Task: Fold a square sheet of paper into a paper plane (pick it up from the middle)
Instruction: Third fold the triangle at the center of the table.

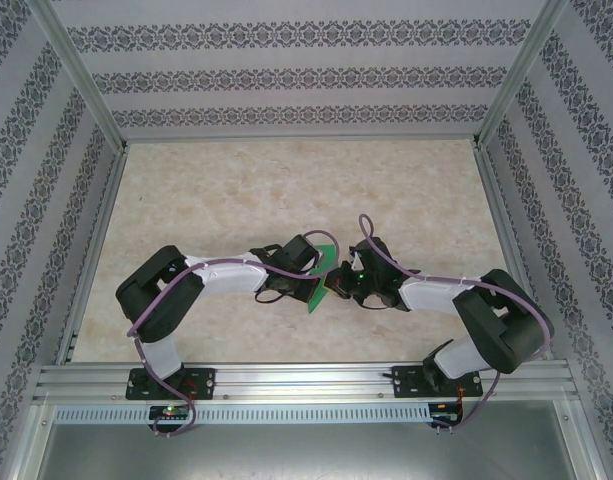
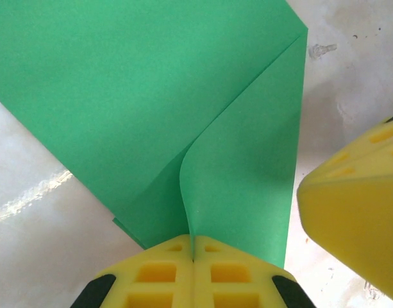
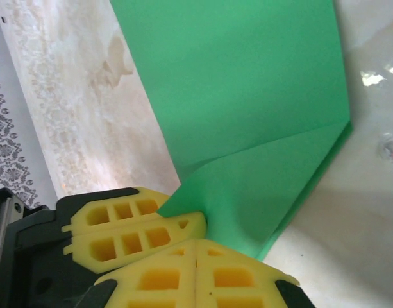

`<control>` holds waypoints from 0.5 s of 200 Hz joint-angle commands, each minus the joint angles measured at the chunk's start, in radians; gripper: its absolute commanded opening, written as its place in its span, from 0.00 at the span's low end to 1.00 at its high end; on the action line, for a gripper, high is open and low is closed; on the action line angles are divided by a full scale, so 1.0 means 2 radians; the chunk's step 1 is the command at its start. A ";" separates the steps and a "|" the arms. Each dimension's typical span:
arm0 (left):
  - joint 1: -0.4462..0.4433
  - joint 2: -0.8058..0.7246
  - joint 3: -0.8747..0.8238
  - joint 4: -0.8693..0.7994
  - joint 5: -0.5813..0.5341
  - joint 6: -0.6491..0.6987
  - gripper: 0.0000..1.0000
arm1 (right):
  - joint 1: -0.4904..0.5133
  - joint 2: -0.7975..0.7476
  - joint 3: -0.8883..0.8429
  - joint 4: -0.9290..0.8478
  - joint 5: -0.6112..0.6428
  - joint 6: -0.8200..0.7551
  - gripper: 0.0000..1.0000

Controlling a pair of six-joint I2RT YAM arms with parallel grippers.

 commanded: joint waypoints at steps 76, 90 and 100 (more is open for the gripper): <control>0.004 0.031 -0.005 -0.054 -0.024 0.011 0.00 | 0.014 0.077 0.008 0.006 0.030 -0.007 0.02; 0.005 0.031 -0.006 -0.053 -0.025 0.010 0.00 | 0.015 0.062 0.006 -0.004 0.028 -0.013 0.03; 0.004 0.031 -0.005 -0.054 -0.025 0.011 0.00 | 0.016 0.043 0.006 -0.008 0.024 -0.013 0.04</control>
